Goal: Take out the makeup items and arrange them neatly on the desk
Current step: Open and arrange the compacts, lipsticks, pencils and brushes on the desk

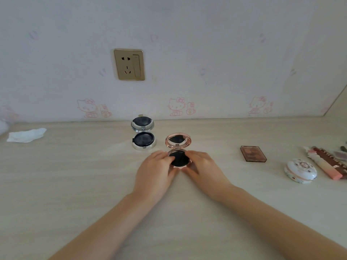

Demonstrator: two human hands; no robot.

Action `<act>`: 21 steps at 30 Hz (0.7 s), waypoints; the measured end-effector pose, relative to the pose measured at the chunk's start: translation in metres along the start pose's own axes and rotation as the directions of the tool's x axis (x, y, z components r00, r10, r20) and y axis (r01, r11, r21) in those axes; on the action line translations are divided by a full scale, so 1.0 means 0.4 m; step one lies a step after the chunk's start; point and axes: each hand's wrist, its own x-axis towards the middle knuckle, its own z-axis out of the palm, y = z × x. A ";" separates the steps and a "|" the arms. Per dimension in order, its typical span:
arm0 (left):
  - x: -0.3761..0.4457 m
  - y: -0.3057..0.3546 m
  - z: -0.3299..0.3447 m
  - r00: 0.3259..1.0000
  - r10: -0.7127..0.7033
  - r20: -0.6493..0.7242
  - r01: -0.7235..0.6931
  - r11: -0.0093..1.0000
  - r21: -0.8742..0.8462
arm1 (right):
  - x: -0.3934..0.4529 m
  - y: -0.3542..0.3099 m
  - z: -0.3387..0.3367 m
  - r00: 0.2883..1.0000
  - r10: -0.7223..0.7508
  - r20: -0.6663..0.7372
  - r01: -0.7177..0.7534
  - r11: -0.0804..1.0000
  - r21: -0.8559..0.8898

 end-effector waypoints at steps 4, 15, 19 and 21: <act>0.048 -0.019 0.023 0.999 0.039 -0.033 -0.036 0.995 0.092 | 0.057 0.017 0.011 1.000 -0.002 0.006 0.002 0.999 -0.033; 0.119 -0.032 0.041 0.992 0.108 -0.060 -0.082 0.937 0.339 | 0.157 0.034 0.030 1.000 -0.001 -0.003 0.001 1.000 -0.004; 0.126 -0.037 0.042 0.990 0.111 -0.085 -0.074 0.930 0.361 | 0.171 0.036 0.034 1.000 -0.019 0.005 0.019 1.000 -0.008; 0.125 -0.040 0.043 0.989 0.108 -0.097 -0.065 0.928 0.368 | 0.173 0.038 0.035 1.000 -0.025 0.007 0.025 1.000 -0.009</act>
